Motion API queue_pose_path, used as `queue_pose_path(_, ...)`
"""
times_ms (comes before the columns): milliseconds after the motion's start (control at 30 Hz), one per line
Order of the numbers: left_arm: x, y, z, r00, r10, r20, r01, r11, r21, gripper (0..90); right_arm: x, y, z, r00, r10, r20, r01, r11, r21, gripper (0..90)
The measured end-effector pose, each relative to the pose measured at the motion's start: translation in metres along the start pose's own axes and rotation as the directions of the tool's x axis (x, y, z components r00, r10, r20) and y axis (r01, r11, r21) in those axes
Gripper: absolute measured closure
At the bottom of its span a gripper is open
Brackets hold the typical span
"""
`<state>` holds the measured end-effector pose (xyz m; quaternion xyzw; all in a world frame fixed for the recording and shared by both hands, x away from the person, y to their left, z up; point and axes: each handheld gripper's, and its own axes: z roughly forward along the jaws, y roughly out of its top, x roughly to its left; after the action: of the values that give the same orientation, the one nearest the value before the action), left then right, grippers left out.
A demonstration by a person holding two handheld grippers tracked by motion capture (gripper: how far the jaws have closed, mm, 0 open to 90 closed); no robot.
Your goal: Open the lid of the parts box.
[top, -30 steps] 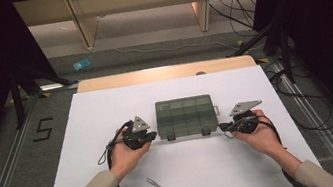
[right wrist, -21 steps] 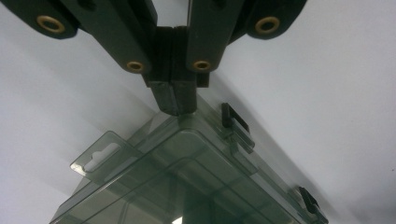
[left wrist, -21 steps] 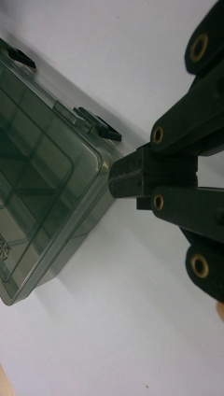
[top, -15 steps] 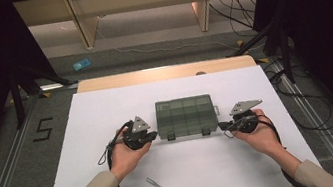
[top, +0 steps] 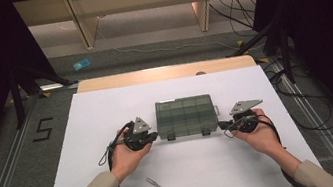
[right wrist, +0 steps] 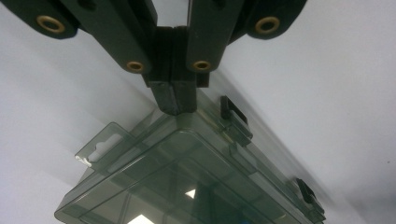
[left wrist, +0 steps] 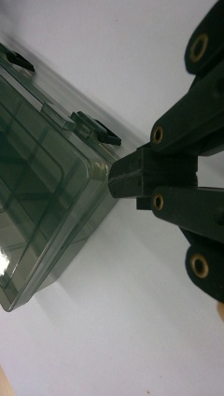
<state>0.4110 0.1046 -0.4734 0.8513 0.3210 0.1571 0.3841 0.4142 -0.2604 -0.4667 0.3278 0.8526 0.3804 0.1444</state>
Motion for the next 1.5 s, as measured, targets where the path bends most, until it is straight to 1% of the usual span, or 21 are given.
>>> queue_pose_path(167, 0.000, 0.000, 0.001, 0.9999, 0.001, -0.010, -0.001, 1.0000, -0.003, 90.0, 0.001, 0.001, -0.002, 0.9999, 0.017, -0.002, -0.017, 1.000, 0.000, 90.0)
queue_pose_path(233, 0.000, 0.000, 0.001, 1.0000, 0.000, -0.009, 0.000, 1.0000, -0.008, 90.0, 0.001, 0.002, -0.002, 0.9999, 0.010, -0.003, -0.010, 1.000, -0.007, 90.0)
queue_pose_path(267, 0.000, 0.001, 0.000, 1.0000, 0.006, -0.007, -0.006, 0.9998, -0.017, 90.0, 0.001, 0.002, -0.002, 0.9999, 0.010, -0.003, -0.010, 1.000, -0.011, 90.0)
queue_pose_path(300, -0.002, 0.001, 0.000, 0.9999, -0.009, -0.010, 0.009, 0.9997, -0.021, 90.0, 0.001, 0.002, -0.002, 0.9999, 0.014, -0.001, -0.014, 1.000, -0.014, 90.0)
queue_pose_path(367, -0.001, 0.002, 0.000, 1.0000, -0.001, -0.007, 0.000, 0.9995, -0.031, 90.0, 0.001, 0.003, -0.003, 0.9999, 0.011, 0.001, -0.011, 1.000, -0.020, 90.0)
queue_pose_path(433, -0.002, 0.003, -0.001, 1.0000, -0.008, -0.005, 0.008, 0.9990, -0.043, 89.9, 0.001, 0.003, -0.002, 1.0000, 0.003, 0.003, -0.003, 1.000, -0.027, 90.0)
queue_pose_path(467, -0.001, 0.003, -0.002, 1.0000, 0.000, -0.002, 0.000, 0.9989, -0.046, 89.9, 0.001, 0.003, -0.002, 1.0000, 0.002, 0.003, -0.002, 1.000, -0.029, 90.0)
queue_pose_path(633, -0.002, 0.006, -0.002, 0.9999, -0.007, -0.012, 0.007, 0.9979, -0.064, 89.9, 0.001, 0.004, -0.004, 1.0000, 0.009, 0.001, -0.009, 0.999, -0.038, 90.0)
queue_pose_path(733, -0.001, 0.007, -0.003, 1.0000, -0.007, 0.000, 0.007, 0.9985, -0.054, 90.0, 0.002, 0.005, -0.005, 0.9998, 0.019, 0.000, -0.019, 0.999, -0.047, 90.0)
queue_pose_path(767, -0.001, 0.007, -0.002, 0.9998, -0.007, -0.019, 0.006, 0.9973, -0.073, 89.9, 0.002, 0.006, -0.004, 0.9999, 0.013, 0.003, -0.013, 0.999, -0.051, 90.0)
queue_pose_path(833, -0.002, 0.008, -0.003, 0.9997, -0.016, -0.019, 0.015, 0.9968, -0.078, 89.9, 0.002, 0.007, -0.004, 0.9999, 0.012, 0.003, -0.011, 0.998, -0.055, 90.0)
queue_pose_path(900, -0.001, 0.009, -0.004, 0.9998, -0.006, -0.019, 0.005, 0.9970, -0.077, 89.9, 0.002, 0.007, -0.004, 0.9999, 0.011, 0.003, -0.011, 0.998, -0.057, 90.0)
queue_pose_path(933, -0.001, 0.010, -0.004, 0.9998, -0.009, -0.018, 0.008, 0.9961, -0.088, 89.9, 0.002, 0.008, -0.005, 0.9998, 0.020, -0.001, -0.020, 0.998, -0.058, 90.0)
queue_pose_path(1033, -0.001, 0.011, -0.005, 0.9997, -0.017, -0.016, 0.015, 0.9968, -0.078, 89.9, 0.002, 0.009, -0.005, 0.9999, 0.016, 0.002, -0.016, 0.998, -0.068, 90.0)
queue_pose_path(1067, -0.002, 0.012, -0.003, 0.9995, -0.024, -0.022, 0.021, 0.9950, -0.097, 89.9, 0.003, 0.010, -0.005, 0.9998, 0.018, 0.007, -0.017, 0.997, -0.075, 90.0)
queue_pose_path(1167, -0.002, 0.014, -0.005, 0.9996, -0.016, -0.024, 0.014, 0.9963, -0.085, 89.9, 0.003, 0.011, -0.005, 0.9998, 0.020, 0.005, -0.019, 0.997, -0.079, 90.0)
queue_pose_path(1200, -0.002, 0.014, -0.004, 0.9994, -0.017, -0.029, 0.014, 0.9950, -0.099, 89.9, 0.003, 0.012, -0.005, 0.9998, 0.019, 0.005, -0.019, 0.996, -0.082, 90.0)
queue_pose_path(1233, -0.003, 0.015, -0.003, 0.9989, -0.028, -0.037, 0.024, 0.9946, -0.101, 89.9, 0.003, 0.012, -0.004, 0.9999, 0.015, 0.007, -0.014, 0.996, -0.089, 90.0)
queue_pose_path(1300, -0.003, 0.016, -0.004, 0.9990, -0.027, -0.034, 0.024, 0.9956, -0.090, 89.9, 0.003, 0.013, -0.004, 0.9998, 0.016, 0.011, -0.015, 0.996, -0.092, 90.0)
queue_pose_path(1333, -0.003, 0.017, -0.004, 0.9992, -0.022, -0.032, 0.019, 0.9946, -0.103, 89.9, 0.002, 0.013, -0.004, 0.9999, 0.012, 0.012, -0.010, 0.995, -0.096, 90.0)
queue_pose_path(1500, -0.003, 0.018, -0.005, 0.9986, -0.034, -0.040, 0.029, 0.9941, -0.105, 89.9, 0.003, 0.016, -0.004, 0.9997, 0.019, 0.015, -0.017, 0.994, -0.107, 90.0)
